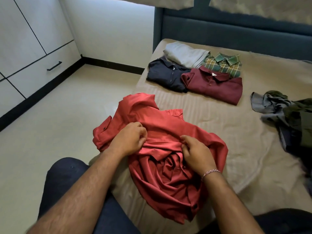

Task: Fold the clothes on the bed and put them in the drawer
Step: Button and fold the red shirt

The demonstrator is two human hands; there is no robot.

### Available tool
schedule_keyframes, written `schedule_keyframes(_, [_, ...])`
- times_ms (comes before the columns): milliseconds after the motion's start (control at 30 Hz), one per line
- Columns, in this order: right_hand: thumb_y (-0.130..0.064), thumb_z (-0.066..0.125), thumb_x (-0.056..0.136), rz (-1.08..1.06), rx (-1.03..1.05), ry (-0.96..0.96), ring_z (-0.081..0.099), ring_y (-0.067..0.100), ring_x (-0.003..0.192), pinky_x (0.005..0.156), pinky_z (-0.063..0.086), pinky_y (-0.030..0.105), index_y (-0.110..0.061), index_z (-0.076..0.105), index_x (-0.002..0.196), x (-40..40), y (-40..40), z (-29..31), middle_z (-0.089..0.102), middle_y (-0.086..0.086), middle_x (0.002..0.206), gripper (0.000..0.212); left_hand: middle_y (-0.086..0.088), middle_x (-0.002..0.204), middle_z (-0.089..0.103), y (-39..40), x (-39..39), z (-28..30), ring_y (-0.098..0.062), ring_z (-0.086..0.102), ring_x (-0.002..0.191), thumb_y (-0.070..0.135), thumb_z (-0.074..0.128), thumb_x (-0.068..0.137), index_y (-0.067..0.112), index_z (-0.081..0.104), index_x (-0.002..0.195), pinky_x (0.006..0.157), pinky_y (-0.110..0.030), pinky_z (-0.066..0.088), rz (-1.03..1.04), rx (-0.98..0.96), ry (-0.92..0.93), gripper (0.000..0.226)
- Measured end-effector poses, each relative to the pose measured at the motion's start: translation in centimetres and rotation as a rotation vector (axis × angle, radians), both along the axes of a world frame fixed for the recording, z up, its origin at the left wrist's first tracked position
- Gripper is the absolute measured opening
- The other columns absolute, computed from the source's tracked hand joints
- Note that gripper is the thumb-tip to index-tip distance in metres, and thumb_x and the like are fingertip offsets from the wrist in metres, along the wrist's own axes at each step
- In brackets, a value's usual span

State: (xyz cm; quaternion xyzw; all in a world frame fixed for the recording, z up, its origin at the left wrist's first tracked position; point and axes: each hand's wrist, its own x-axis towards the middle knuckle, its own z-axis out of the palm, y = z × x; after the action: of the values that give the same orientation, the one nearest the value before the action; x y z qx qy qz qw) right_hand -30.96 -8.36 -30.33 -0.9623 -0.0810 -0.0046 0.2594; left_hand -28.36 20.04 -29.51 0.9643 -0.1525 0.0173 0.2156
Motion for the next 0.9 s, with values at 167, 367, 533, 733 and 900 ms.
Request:
schedule_keyframes(167, [-0.033,0.056,0.097,-0.119,-0.096,-0.014,0.069,0.033,0.105,0.081,0.057,0.045,-0.031,0.063,0.125,0.4,-0.7,0.2,0.072,0.001,0.117,0.029,0.003,0.118,0.058,-0.2,-0.3,-0.6,-0.017,0.055,0.109,0.039,0.081,0.082,0.022,0.068,0.121,0.102,-0.034,0.048,-0.04,0.048,0.105,0.044])
schedule_keyframes(367, [-0.031,0.064,0.093,-0.107,-0.201,-0.011,0.068,0.029,0.099,0.072,0.054,0.038,-0.029,0.07,0.105,0.4,-1.3,-0.1,0.068,-0.003,0.107,0.014,0.004,0.095,0.061,-0.4,-0.6,-1.5,-0.024,0.06,0.09,0.022,0.07,0.087,0.023,0.067,0.093,0.081,-0.045,0.054,-0.025,-0.008,-0.075,0.007])
schedule_keyframes(533, [-0.023,0.075,0.086,-0.192,0.048,-0.318,0.066,0.027,0.084,0.074,0.051,0.039,-0.025,0.074,0.087,0.4,-1.6,2.5,0.073,-0.004,0.083,0.002,0.012,0.089,0.07,0.0,-0.5,2.6,-0.014,0.066,0.082,0.018,0.067,0.091,0.025,0.066,0.094,0.075,-0.035,0.054,0.032,-0.242,-0.197,0.007])
schedule_keyframes(733, [-0.011,0.067,0.099,-0.17,0.785,-0.208,0.054,0.001,0.065,0.065,0.046,0.021,-0.019,0.068,0.085,3.5,-1.9,10.5,0.064,-0.007,0.074,0.017,0.002,0.079,0.069,1.2,2.5,13.6,-0.008,0.06,0.07,0.027,0.068,0.101,0.02,0.072,0.096,0.068,-0.028,0.048,-0.12,-0.404,-0.072,0.01])
schedule_keyframes(900, [-0.005,0.075,0.092,0.013,0.935,-0.231,0.06,0.004,0.069,0.069,0.05,0.015,-0.005,0.073,0.089,6.6,-3.4,20.3,0.071,-0.004,0.076,0.003,0.006,0.076,0.067,0.4,6.9,25.2,-0.003,0.056,0.066,0.029,0.077,0.094,0.024,0.071,0.093,0.068,-0.028,0.046,-0.229,-0.023,0.006,0.008])
